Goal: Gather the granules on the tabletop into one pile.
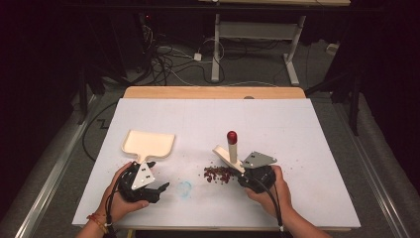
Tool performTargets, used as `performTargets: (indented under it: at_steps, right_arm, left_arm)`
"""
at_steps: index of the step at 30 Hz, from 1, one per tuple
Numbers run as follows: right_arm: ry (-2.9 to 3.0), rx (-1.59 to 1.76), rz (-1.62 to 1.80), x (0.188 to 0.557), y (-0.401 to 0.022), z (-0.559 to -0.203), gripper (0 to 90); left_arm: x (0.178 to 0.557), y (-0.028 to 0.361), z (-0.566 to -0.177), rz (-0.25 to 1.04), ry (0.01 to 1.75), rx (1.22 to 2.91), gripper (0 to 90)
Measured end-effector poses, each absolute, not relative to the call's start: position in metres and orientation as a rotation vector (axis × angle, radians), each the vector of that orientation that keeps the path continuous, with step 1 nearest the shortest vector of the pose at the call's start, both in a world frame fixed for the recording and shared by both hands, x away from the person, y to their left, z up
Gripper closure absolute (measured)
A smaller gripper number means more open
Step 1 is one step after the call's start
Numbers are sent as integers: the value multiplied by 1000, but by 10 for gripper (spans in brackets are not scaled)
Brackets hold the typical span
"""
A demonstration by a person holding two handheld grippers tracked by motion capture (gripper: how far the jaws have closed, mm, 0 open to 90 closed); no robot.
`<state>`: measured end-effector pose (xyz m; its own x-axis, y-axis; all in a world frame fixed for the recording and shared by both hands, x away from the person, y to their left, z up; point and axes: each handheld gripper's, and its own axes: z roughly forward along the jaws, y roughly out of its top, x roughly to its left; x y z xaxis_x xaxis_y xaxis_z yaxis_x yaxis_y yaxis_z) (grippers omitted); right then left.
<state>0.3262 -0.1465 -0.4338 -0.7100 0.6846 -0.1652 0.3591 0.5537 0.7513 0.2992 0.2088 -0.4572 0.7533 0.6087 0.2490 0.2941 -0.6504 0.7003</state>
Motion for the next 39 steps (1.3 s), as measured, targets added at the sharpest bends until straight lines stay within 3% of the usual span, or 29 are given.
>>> performTargets:
  at_steps: [15, 31, 39]
  right_arm:
    - [2256, 898, 1046, 335, -154, -429, 672]
    - [2287, 791, 1000, 328, -116, -441, 671]
    - [2315, 750, 1059, 329, -119, -439, 671]
  left_arm:
    - [299, 207, -458, 623, 672, 2300, 199]
    - [300, 205, -459, 608, 657, 2317, 202]
    - [300, 206, -460, 610, 661, 2320, 202]
